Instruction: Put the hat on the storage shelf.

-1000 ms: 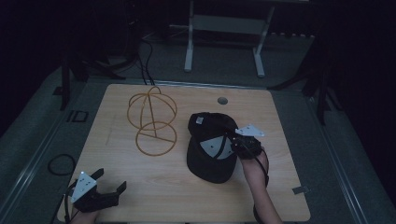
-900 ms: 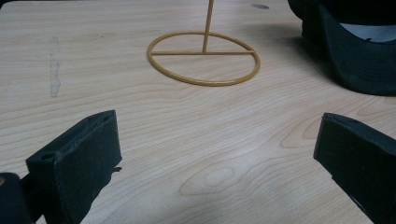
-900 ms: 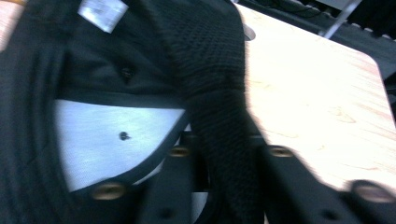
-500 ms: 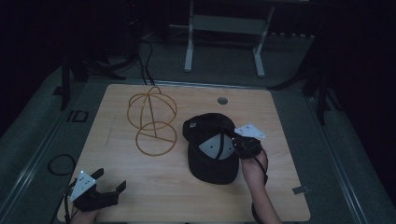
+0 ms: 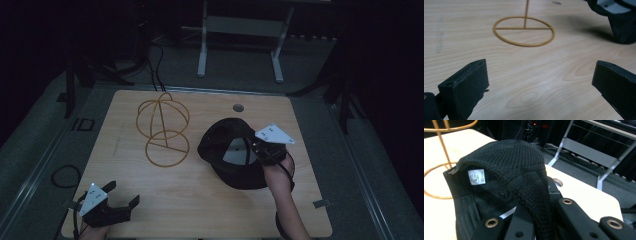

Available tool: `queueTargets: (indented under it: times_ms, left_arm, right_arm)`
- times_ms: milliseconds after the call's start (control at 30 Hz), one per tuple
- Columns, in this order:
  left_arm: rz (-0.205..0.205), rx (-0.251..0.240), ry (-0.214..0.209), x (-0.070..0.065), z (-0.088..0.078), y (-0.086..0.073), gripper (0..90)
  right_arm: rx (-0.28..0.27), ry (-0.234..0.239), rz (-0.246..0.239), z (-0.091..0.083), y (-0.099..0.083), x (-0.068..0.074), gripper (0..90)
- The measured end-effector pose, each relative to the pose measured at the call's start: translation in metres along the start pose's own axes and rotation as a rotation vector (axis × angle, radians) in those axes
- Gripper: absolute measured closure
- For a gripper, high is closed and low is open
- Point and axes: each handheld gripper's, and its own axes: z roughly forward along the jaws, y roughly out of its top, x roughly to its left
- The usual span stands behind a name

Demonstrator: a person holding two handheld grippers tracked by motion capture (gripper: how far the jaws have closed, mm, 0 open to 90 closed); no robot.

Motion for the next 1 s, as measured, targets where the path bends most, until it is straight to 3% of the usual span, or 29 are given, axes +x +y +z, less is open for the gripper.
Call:
queueTargets:
  times_ms: [100, 133, 267, 367, 500, 633, 1000]
  left_arm:
    - [0.018, 0.014, -0.027, -0.007, 0.003, 0.002, 1.0]
    - [0.013, 0.022, -0.052, -0.013, 0.006, 0.004, 1.0]
    - [0.013, 0.035, -0.071, -0.019, 0.009, 0.007, 1.0]
    - [-0.009, 0.051, -0.13, -0.036, 0.016, 0.014, 1.0]
    - [-0.005, 0.049, -0.192, -0.053, 0.021, 0.024, 1.0]
    - [0.054, 0.05, -0.219, -0.071, 0.027, 0.035, 1.0]
    - [0.115, 0.007, -0.278, -0.093, 0.053, 0.074, 1.0]
  right_arm:
    - [-0.011, -0.002, -0.005, -0.003, 0.002, -0.001, 88.6]
    - [-0.031, 0.024, 0.005, -0.007, 0.004, -0.004, 88.6]
    - [-0.041, 0.024, -0.008, -0.012, 0.008, -0.004, 88.7]
    - [-0.077, 0.023, -0.042, -0.025, 0.016, -0.003, 88.7]
    - [-0.1, 0.049, -0.035, -0.033, 0.019, -0.003, 88.7]
    - [-0.114, 0.087, -0.044, -0.042, 0.02, 0.0, 88.7]
    - [-0.117, 0.138, -0.069, -0.049, 0.012, 0.012, 88.6]
